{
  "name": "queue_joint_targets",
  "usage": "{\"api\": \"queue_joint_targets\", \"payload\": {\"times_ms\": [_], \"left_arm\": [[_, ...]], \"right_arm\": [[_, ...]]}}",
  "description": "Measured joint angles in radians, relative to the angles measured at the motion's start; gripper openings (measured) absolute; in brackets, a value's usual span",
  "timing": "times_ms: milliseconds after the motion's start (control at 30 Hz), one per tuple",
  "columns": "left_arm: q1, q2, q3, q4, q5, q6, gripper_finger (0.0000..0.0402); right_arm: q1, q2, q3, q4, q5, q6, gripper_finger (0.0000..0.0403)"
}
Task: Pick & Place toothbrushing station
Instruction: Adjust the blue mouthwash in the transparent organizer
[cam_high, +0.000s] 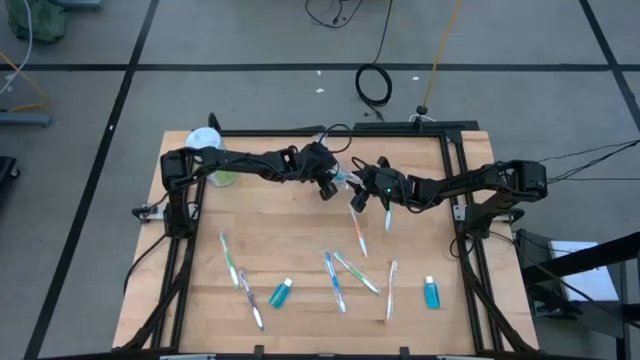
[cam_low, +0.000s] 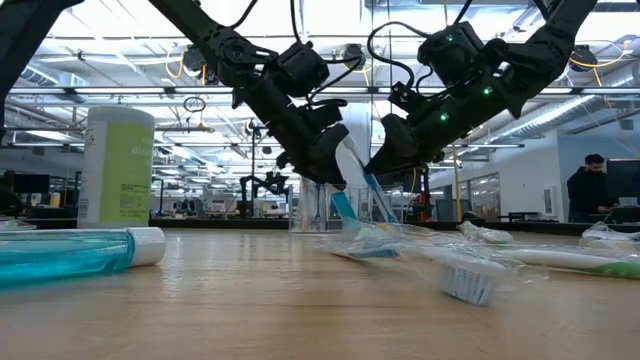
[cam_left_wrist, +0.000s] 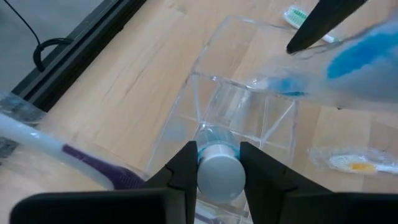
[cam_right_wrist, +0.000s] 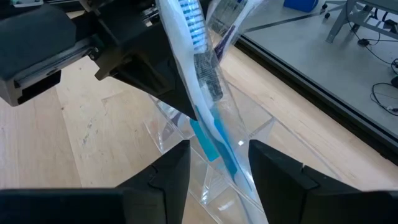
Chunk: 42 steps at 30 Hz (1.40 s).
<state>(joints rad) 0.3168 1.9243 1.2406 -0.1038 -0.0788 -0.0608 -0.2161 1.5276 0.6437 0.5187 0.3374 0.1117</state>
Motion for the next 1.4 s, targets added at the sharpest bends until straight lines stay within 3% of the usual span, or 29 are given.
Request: {"api": "queue_joint_targets", "payload": {"times_ms": [133, 333, 467, 633, 900, 1133, 1400], "left_arm": [[0.001, 0.005, 0.065, -0.075, 0.001, 0.011, 0.0103], [0.007, 0.005, 0.263, -0.377, 0.008, 0.105, 0.0096], [0.029, 0.005, 0.353, -0.516, 0.07, 0.099, 0.0103], [0.065, 0.003, 0.372, -0.538, 0.138, 0.091, 0.0104], [0.076, 0.003, 0.372, -0.554, 0.187, 0.246, 0.0105], [0.047, 0.068, 0.373, -0.55, 0.146, 0.357, 0.0106], [0.043, 0.1, 0.373, -0.54, 0.097, 0.381, 0.0106]], "right_arm": [[0.0, 0.0, 0.0, 0.0, 0.0, 0.0, 0.0155], [0.0, 0.0, 0.0, 0.0, 0.0, 0.0, 0.0155], [0.0, 0.0, 0.0, 0.0, 0.0, 0.0, 0.0155], [0.0, 0.0, 0.0, 0.0, 0.0, 0.0, 0.0155], [0.0, 0.0, 0.0, 0.0, 0.0, 0.0, 0.0155], [0.0, 0.0, 0.0, 0.0, 0.0, 0.0, 0.0155], [0.0, 0.0, 0.0, 0.0, 0.0, 0.0, 0.0155]]}}
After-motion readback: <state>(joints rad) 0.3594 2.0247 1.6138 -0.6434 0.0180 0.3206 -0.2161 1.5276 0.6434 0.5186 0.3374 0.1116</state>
